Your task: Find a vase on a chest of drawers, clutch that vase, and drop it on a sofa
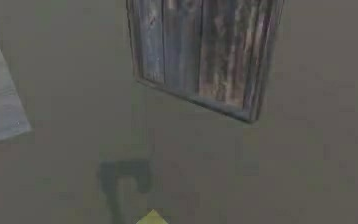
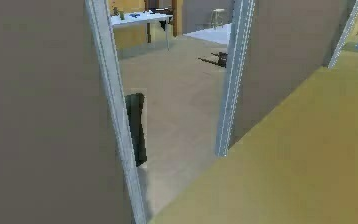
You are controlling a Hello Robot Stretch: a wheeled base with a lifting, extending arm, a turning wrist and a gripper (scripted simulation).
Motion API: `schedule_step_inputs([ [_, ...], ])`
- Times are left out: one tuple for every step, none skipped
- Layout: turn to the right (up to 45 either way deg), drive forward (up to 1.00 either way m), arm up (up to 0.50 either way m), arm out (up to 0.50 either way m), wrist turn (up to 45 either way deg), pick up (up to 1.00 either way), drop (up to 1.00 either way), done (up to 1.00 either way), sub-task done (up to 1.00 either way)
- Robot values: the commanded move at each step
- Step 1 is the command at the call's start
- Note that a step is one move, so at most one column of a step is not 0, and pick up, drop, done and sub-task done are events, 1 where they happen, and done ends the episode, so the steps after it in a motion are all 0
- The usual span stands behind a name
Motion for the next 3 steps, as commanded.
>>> schedule_step_inputs([
  [45.0, 0.00, 0.00, 0.00, 0.0, 0.00, 0.00, 0.00, 0.00],
  [45.0, 0.00, 0.00, 0.00, 0.0, 0.00, 0.00, 0.00, 0.00],
  [27.0, 0.00, 0.00, 0.00, 0.0, 0.00, 0.00, 0.00, 0.00],
])
